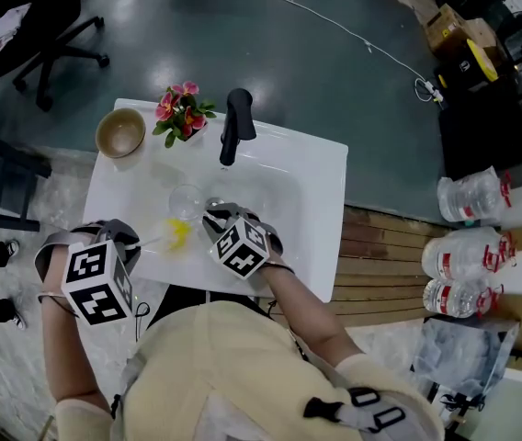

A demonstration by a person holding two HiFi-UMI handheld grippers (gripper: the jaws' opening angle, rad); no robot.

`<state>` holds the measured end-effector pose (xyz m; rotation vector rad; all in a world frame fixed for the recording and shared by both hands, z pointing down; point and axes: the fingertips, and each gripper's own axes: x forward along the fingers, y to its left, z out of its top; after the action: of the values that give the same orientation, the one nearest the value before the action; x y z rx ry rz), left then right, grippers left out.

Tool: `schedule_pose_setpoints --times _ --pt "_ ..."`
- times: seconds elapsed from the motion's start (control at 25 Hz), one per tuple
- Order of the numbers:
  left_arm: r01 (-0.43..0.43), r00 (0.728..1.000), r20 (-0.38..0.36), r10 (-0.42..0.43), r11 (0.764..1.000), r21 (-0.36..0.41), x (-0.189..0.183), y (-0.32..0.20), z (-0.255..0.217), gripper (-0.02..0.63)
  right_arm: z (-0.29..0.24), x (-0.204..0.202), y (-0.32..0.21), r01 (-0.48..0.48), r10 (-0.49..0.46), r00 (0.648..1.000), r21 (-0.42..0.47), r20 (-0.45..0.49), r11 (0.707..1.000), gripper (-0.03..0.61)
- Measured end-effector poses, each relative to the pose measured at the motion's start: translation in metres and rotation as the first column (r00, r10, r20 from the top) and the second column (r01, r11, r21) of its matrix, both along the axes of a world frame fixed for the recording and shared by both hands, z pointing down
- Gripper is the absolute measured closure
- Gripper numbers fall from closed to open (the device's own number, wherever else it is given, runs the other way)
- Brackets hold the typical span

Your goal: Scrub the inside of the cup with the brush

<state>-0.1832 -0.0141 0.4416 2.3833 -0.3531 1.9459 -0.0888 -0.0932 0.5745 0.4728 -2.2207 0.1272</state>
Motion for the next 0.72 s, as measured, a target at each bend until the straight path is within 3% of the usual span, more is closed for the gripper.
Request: schedule_pose_setpoints --times 0.2,0.44,0.72 --pt "0.022 0.996 -0.087 -0.022 1.000 0.001 0.004 0.004 -0.008 0.569 0.000 0.000 0.000 -0.002 0.002 1.000 -0.006 0.003 1.000 0.523" --pt "0.064 0.989 -0.130 -0.063 0.998 0.004 -0.003 0.006 -0.015 0.569 -0.003 0.002 0.003 0.003 -0.002 1.000 -0.023 0.020 1.000 0.520" --pt "0.115 0.964 -0.242 -0.110 0.993 0.009 -0.005 0.007 -0.029 0.569 -0.018 0.007 0.004 -0.003 0.006 0.996 -0.036 0.085 0.999 0.517"
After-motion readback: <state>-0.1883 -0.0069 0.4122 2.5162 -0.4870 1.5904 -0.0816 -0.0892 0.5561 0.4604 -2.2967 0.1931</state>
